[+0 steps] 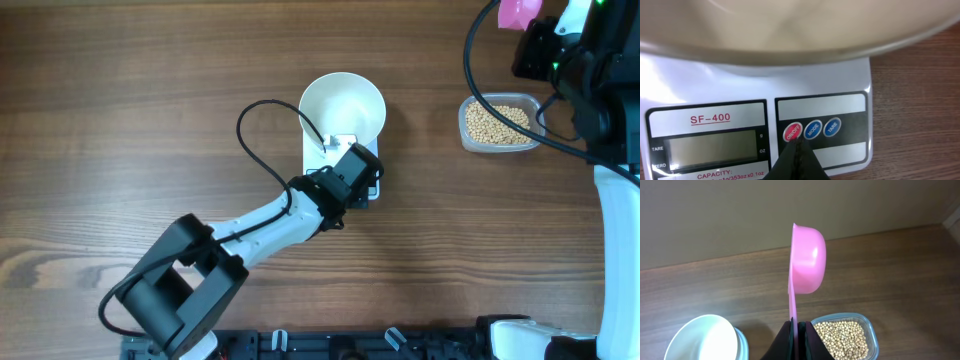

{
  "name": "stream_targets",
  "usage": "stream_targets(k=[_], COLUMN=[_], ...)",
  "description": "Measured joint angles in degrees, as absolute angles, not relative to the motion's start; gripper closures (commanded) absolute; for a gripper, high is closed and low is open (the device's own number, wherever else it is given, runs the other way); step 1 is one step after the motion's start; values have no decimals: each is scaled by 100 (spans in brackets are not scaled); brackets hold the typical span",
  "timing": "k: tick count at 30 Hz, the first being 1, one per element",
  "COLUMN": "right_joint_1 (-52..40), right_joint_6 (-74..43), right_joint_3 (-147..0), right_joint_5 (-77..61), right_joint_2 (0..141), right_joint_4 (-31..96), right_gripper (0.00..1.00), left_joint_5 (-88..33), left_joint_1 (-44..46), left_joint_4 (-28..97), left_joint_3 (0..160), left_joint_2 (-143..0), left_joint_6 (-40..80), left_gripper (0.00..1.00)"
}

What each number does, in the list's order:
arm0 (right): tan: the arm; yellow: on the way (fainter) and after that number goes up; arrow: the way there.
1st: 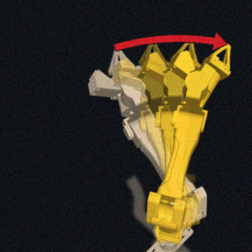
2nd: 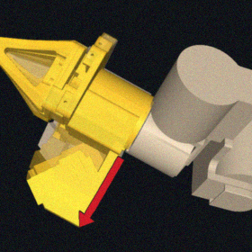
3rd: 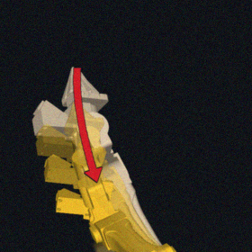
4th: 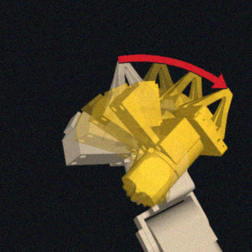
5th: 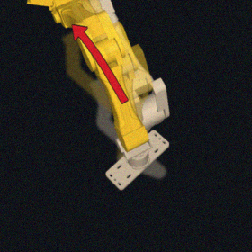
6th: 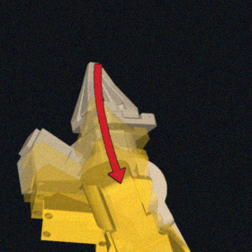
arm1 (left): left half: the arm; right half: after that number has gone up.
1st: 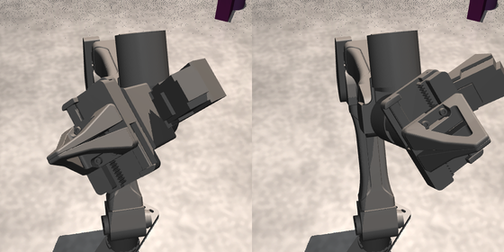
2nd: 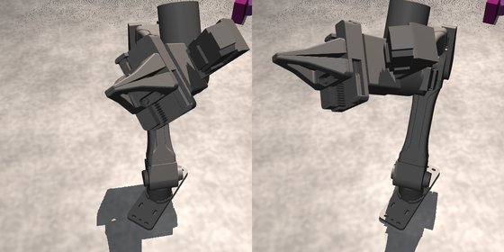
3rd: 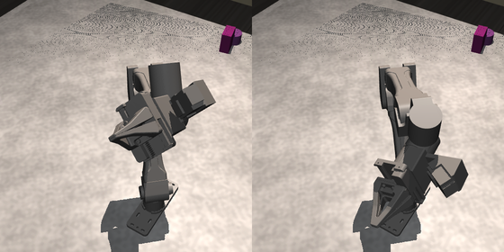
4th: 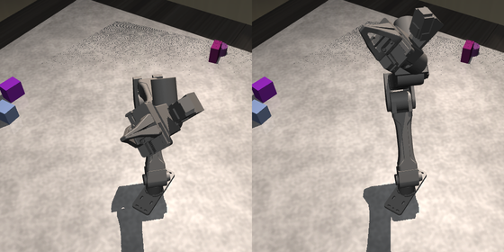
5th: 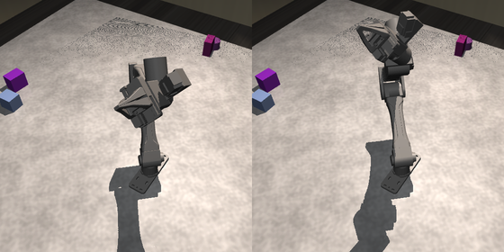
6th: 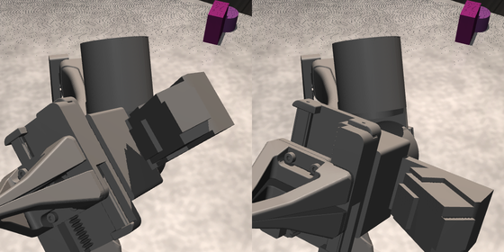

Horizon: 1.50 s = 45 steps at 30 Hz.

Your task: Scoop item into bowl and weigh 150g on scale

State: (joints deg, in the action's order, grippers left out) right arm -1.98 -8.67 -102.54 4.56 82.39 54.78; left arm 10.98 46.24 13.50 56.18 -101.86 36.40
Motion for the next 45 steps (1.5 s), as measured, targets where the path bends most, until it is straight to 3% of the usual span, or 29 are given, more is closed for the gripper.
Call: stream_targets(k=[45], right_joint_1=[-198], right_joint_6=[-867], right_joint_3=[-10254], right_joint_5=[458], right_joint_2=[8239], right_joint_4=[5478], right_gripper=[96], left_joint_5=[1369], left_joint_1=[4624], left_joint_4=[1129], left_joint_3=[5618], left_joint_2=[-10405], left_joint_6=[3636], left_gripper=[96])
